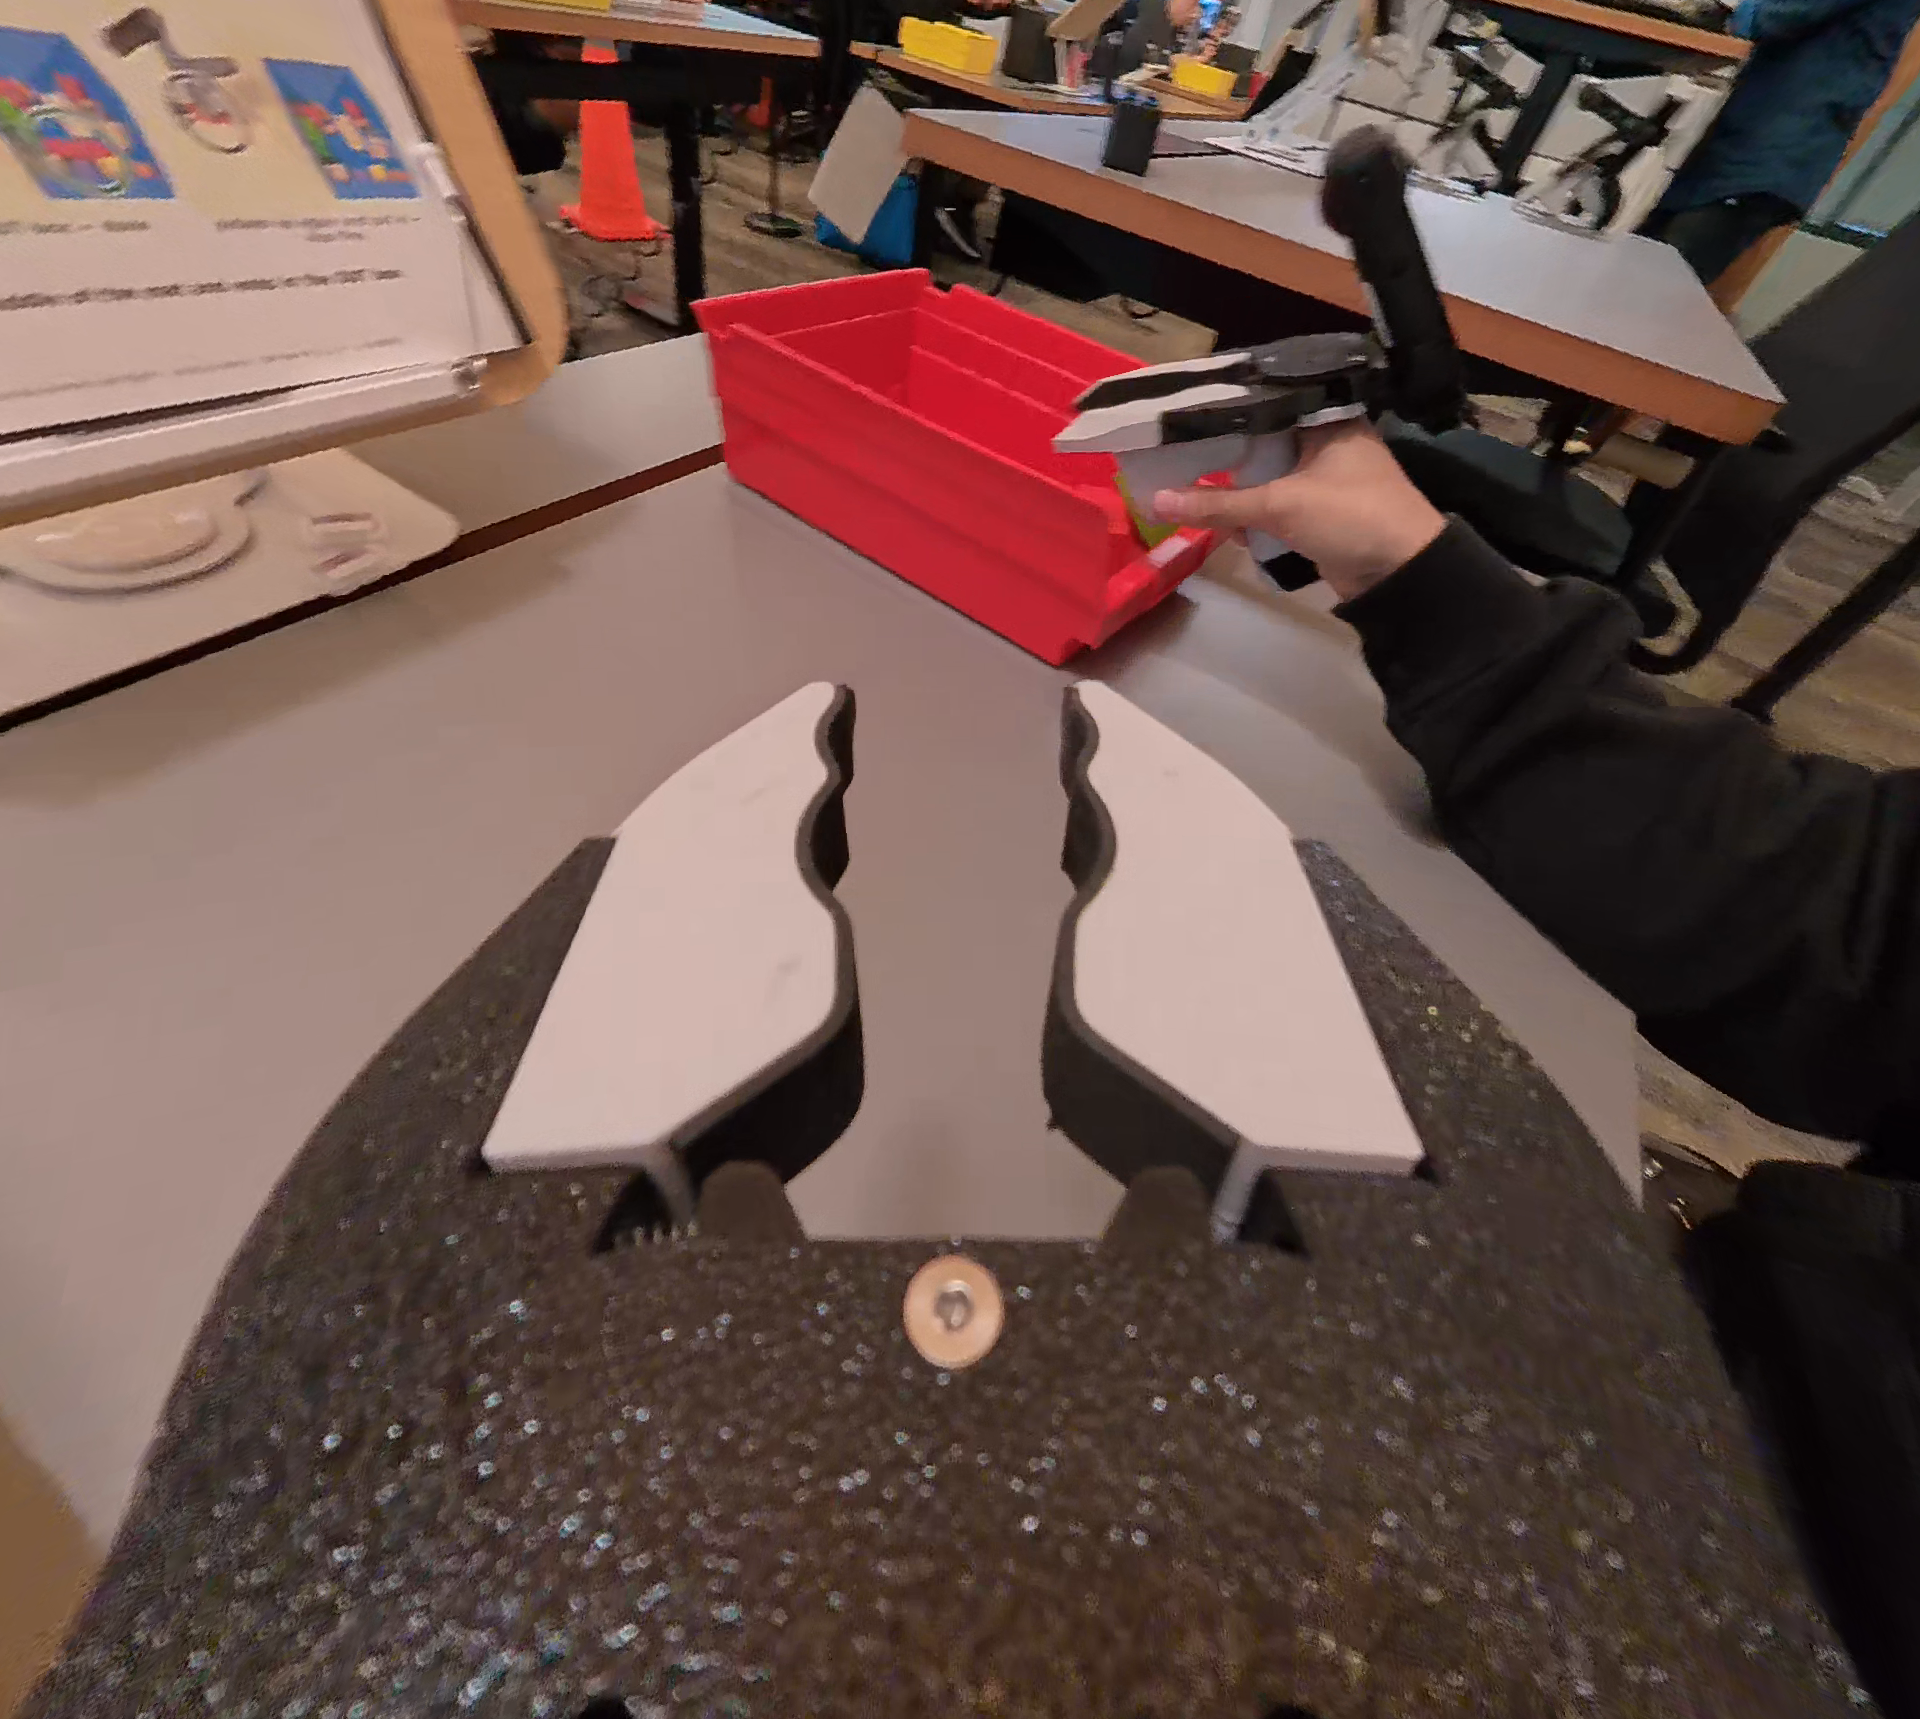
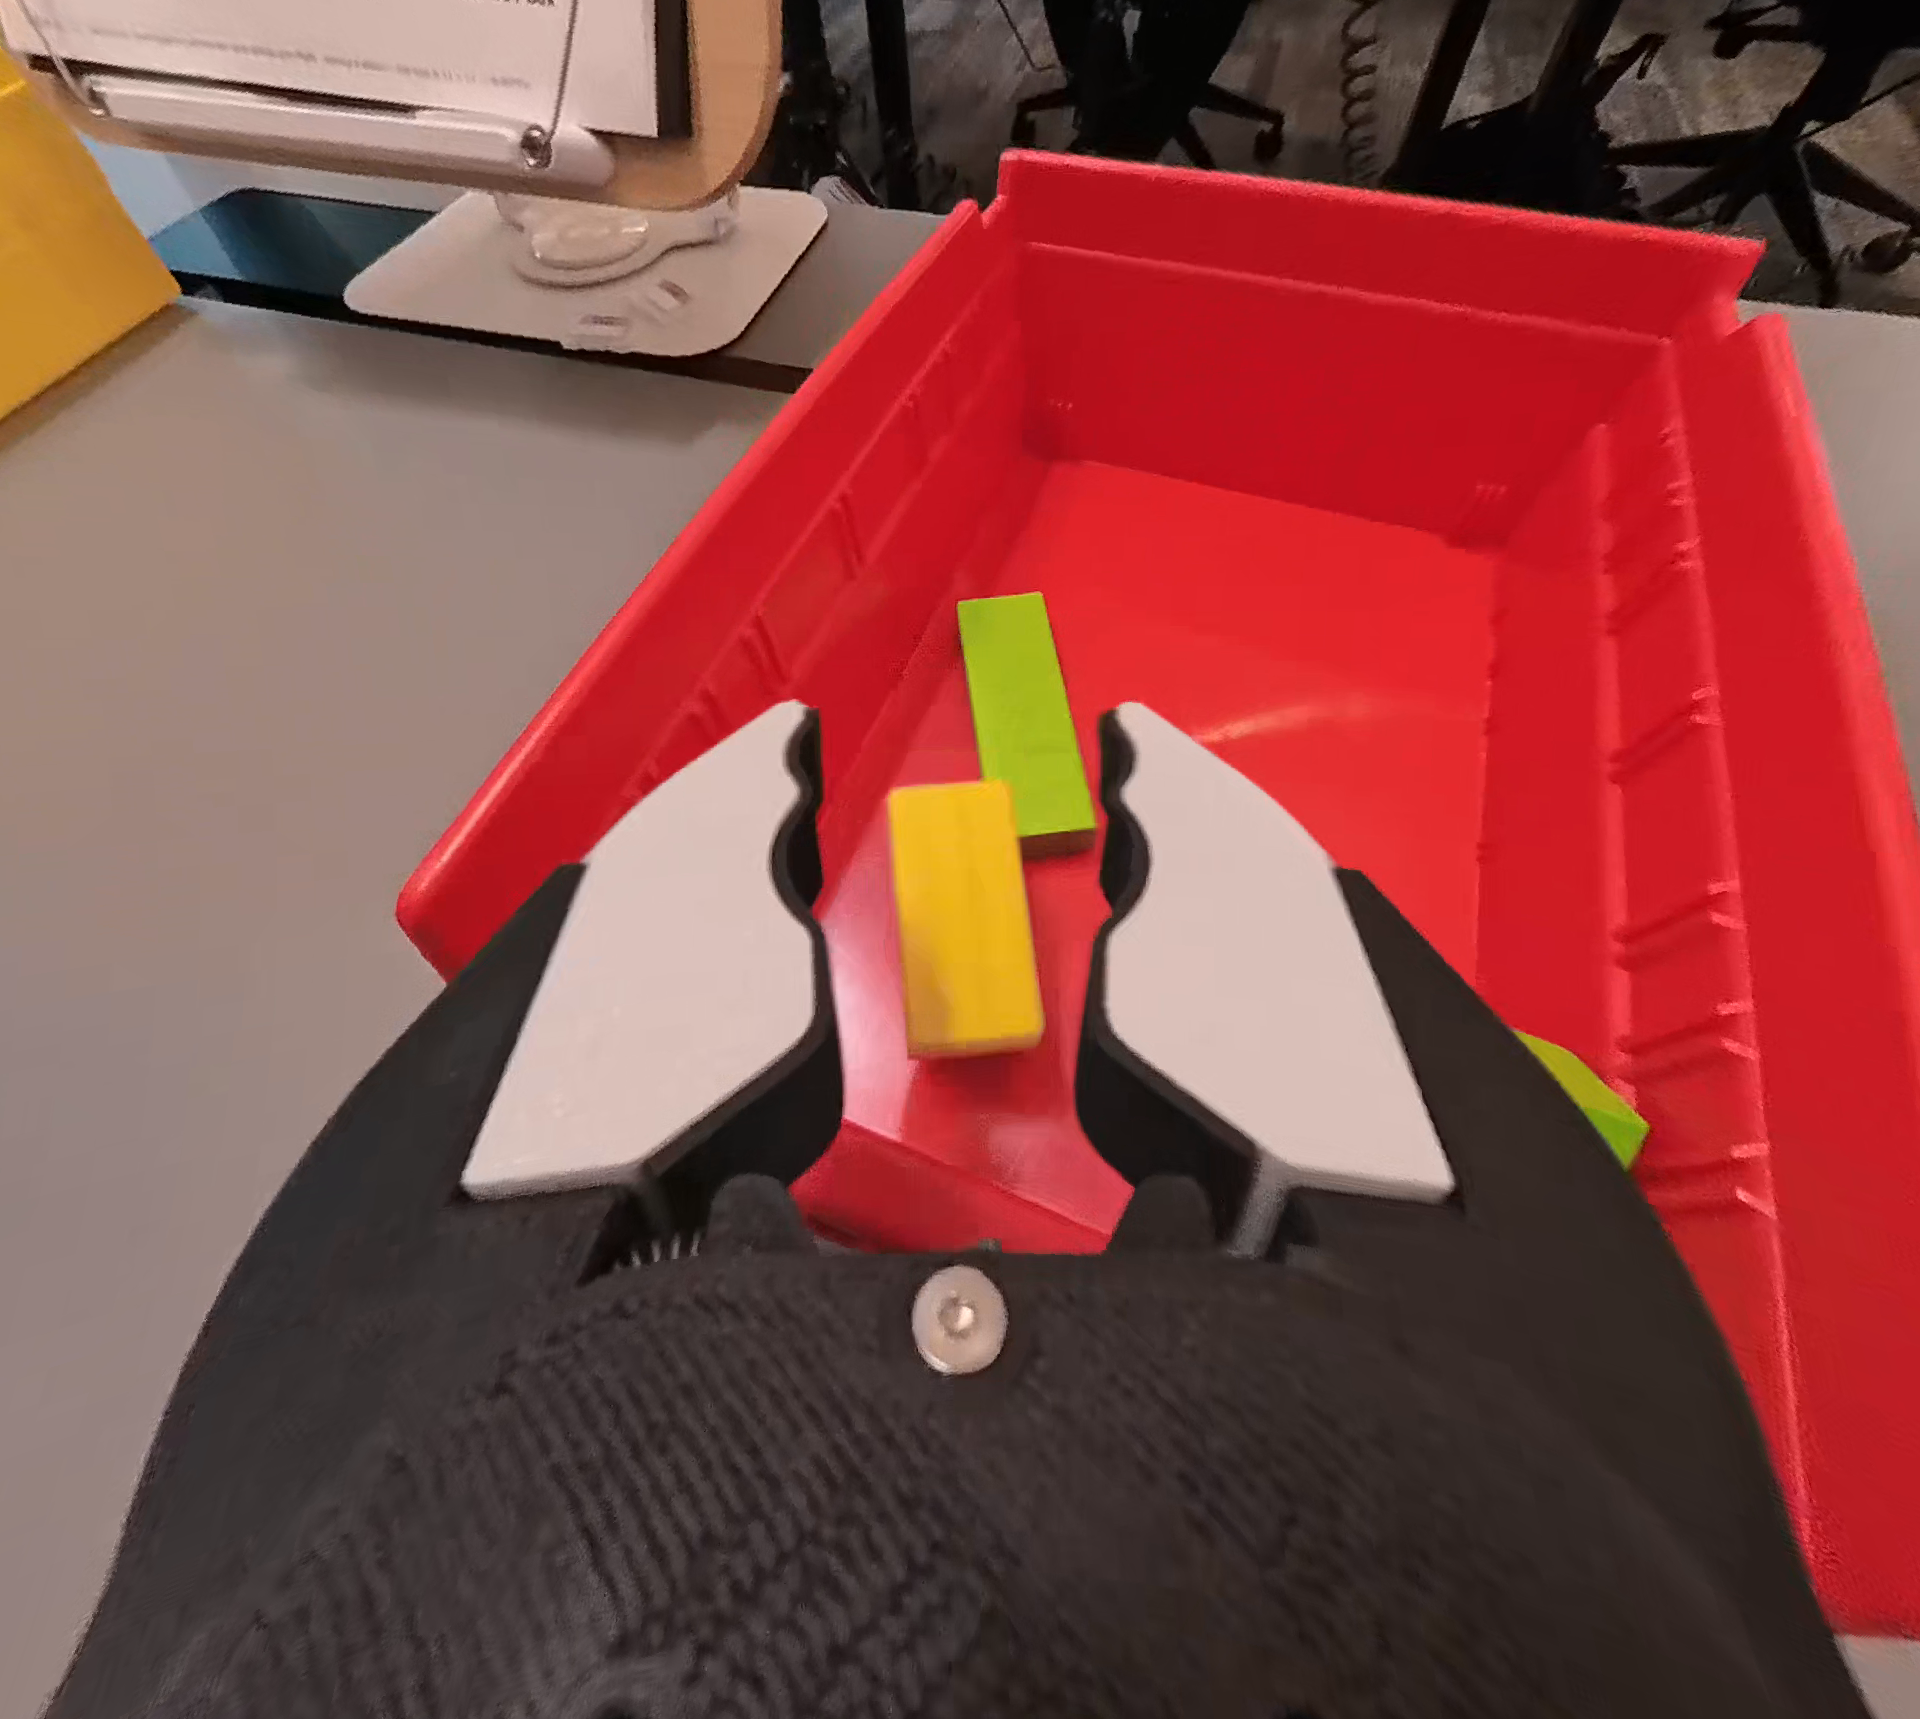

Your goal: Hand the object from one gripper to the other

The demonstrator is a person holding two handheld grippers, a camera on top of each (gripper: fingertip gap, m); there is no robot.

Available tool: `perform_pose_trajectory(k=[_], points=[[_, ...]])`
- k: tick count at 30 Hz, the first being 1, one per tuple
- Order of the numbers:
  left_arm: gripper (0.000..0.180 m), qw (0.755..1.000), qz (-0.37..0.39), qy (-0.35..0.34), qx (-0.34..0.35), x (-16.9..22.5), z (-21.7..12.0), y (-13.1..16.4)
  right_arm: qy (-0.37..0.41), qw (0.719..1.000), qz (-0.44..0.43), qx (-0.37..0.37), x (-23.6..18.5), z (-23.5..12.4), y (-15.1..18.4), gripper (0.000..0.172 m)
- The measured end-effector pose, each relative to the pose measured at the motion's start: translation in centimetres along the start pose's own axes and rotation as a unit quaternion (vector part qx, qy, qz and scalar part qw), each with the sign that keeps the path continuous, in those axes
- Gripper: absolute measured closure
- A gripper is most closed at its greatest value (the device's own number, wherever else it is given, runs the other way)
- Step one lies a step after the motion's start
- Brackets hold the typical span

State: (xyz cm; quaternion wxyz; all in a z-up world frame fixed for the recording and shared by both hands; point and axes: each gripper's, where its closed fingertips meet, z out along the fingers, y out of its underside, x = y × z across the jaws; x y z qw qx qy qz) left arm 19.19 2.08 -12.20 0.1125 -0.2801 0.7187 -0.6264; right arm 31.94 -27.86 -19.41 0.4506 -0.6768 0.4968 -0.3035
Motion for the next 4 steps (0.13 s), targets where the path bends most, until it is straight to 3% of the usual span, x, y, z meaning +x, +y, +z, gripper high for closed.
perform_pose_trajectory(k=[2, 4], points=[[0.143, 0.999, -0.015, -0.036, 0.003, -1.6, -1.1, 0.0, 0.017, 1.0, -0.003, 0.011, 0.3, -0.3, -0.6, 0.097], [0.143, 0.996, -0.031, -0.084, 0.008, -3.8, -2.7, -0.2, 0.026, 1.0, -0.002, 0.015, 0.4, -0.7, -1.0, 0.089]])
